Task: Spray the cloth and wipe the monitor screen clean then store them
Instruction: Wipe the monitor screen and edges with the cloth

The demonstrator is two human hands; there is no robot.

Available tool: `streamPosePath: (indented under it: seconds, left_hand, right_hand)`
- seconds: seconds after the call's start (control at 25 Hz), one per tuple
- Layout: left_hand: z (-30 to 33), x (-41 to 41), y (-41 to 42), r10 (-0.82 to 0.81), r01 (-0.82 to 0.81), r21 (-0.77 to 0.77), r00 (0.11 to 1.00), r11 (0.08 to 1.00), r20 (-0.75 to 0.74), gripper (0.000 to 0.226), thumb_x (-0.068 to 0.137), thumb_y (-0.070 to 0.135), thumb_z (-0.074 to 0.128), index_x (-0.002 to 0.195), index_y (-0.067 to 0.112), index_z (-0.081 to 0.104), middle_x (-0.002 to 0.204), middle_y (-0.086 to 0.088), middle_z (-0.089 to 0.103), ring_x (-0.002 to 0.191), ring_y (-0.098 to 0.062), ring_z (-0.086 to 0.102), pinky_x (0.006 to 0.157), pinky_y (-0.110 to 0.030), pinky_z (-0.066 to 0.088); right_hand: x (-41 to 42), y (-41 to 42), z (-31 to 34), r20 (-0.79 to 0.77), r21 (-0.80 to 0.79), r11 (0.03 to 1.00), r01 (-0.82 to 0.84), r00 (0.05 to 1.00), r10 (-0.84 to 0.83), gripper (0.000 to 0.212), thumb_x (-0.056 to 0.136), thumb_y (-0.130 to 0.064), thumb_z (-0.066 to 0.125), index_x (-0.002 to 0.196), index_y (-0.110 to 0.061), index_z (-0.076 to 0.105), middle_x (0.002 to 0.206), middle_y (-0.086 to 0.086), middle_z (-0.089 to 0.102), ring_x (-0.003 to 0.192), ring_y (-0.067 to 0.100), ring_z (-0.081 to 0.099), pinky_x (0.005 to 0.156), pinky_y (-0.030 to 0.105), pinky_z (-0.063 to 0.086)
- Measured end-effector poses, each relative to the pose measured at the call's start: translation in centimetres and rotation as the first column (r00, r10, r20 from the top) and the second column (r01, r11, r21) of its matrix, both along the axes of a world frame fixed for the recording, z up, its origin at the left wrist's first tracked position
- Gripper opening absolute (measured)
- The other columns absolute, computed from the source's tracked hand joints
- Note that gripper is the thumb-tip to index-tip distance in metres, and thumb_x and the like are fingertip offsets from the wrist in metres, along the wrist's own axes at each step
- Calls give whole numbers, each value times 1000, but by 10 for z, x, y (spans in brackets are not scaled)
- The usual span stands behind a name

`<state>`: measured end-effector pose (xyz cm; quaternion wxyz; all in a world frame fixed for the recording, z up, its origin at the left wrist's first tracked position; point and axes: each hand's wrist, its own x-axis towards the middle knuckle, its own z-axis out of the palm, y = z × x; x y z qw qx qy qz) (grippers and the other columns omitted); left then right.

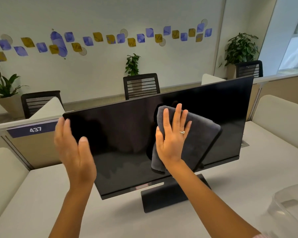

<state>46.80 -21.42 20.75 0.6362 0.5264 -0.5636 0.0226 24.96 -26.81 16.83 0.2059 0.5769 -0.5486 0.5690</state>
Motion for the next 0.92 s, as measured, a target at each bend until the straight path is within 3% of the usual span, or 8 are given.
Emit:
streamPosePath:
  seconds: [0.08,0.16,0.36,0.44,0.56,0.68,0.8,0.92]
  left_hand:
    - [-25,17,3,-77,107,98,960,989,-270,52,93,32,31,144,37,21,153,13,21,136,5,22,112,-27,21]
    - [-47,21,5,-155,247,148,877,958,-455,49,94,38,28,143,38,21,153,13,23,135,4,24,110,-22,22]
    - [-85,12,7,-248,431,266,817,862,-521,61,92,55,20,148,30,21,154,9,27,140,-10,25,115,-34,22]
    - [-94,13,6,-240,477,290,773,830,-587,61,92,59,21,147,32,22,152,10,30,139,-11,28,114,-33,24]
    - [-101,15,6,-220,548,323,707,772,-672,52,96,51,20,140,30,38,137,7,50,121,-13,49,91,-20,42]
    - [-101,16,9,-192,569,340,677,749,-711,47,99,45,19,131,26,48,121,7,59,104,-8,57,71,-11,45]
    - [-102,20,13,-221,599,332,665,729,-713,44,98,43,19,126,28,50,115,14,59,99,-1,58,65,-3,45]
    - [-105,30,14,-272,641,321,651,697,-708,45,98,43,18,129,29,48,122,13,58,107,-3,57,75,-7,45]
  right_hand:
    - [29,2,-6,-49,-4,1000,-25,999,25,57,95,-28,44,148,-24,23,156,15,14,145,36,7,115,58,8]
    - [54,7,-21,-130,21,998,-62,989,64,56,95,-31,43,148,-26,25,157,13,13,145,35,8,116,57,5]
    - [67,27,-88,-417,135,988,-75,900,125,66,90,-31,49,149,-31,20,160,4,4,147,27,7,118,49,1]
    - [48,32,-109,-446,156,988,-23,891,91,67,89,-29,48,149,-30,17,160,3,1,147,26,6,118,48,4]
    - [12,36,-113,-298,212,972,105,954,-38,56,97,-35,34,149,-25,16,159,9,5,146,30,5,115,54,15]
    - [2,29,-89,-54,264,953,146,989,-136,50,100,-38,25,146,-19,24,154,14,14,142,35,11,110,60,24]
    - [20,19,-58,145,199,977,81,983,-111,50,100,-36,27,147,-19,21,155,11,9,143,34,6,112,63,18]
    - [58,13,-34,89,106,994,27,995,-36,51,101,-37,28,149,-24,17,156,11,7,145,32,1,115,59,9]
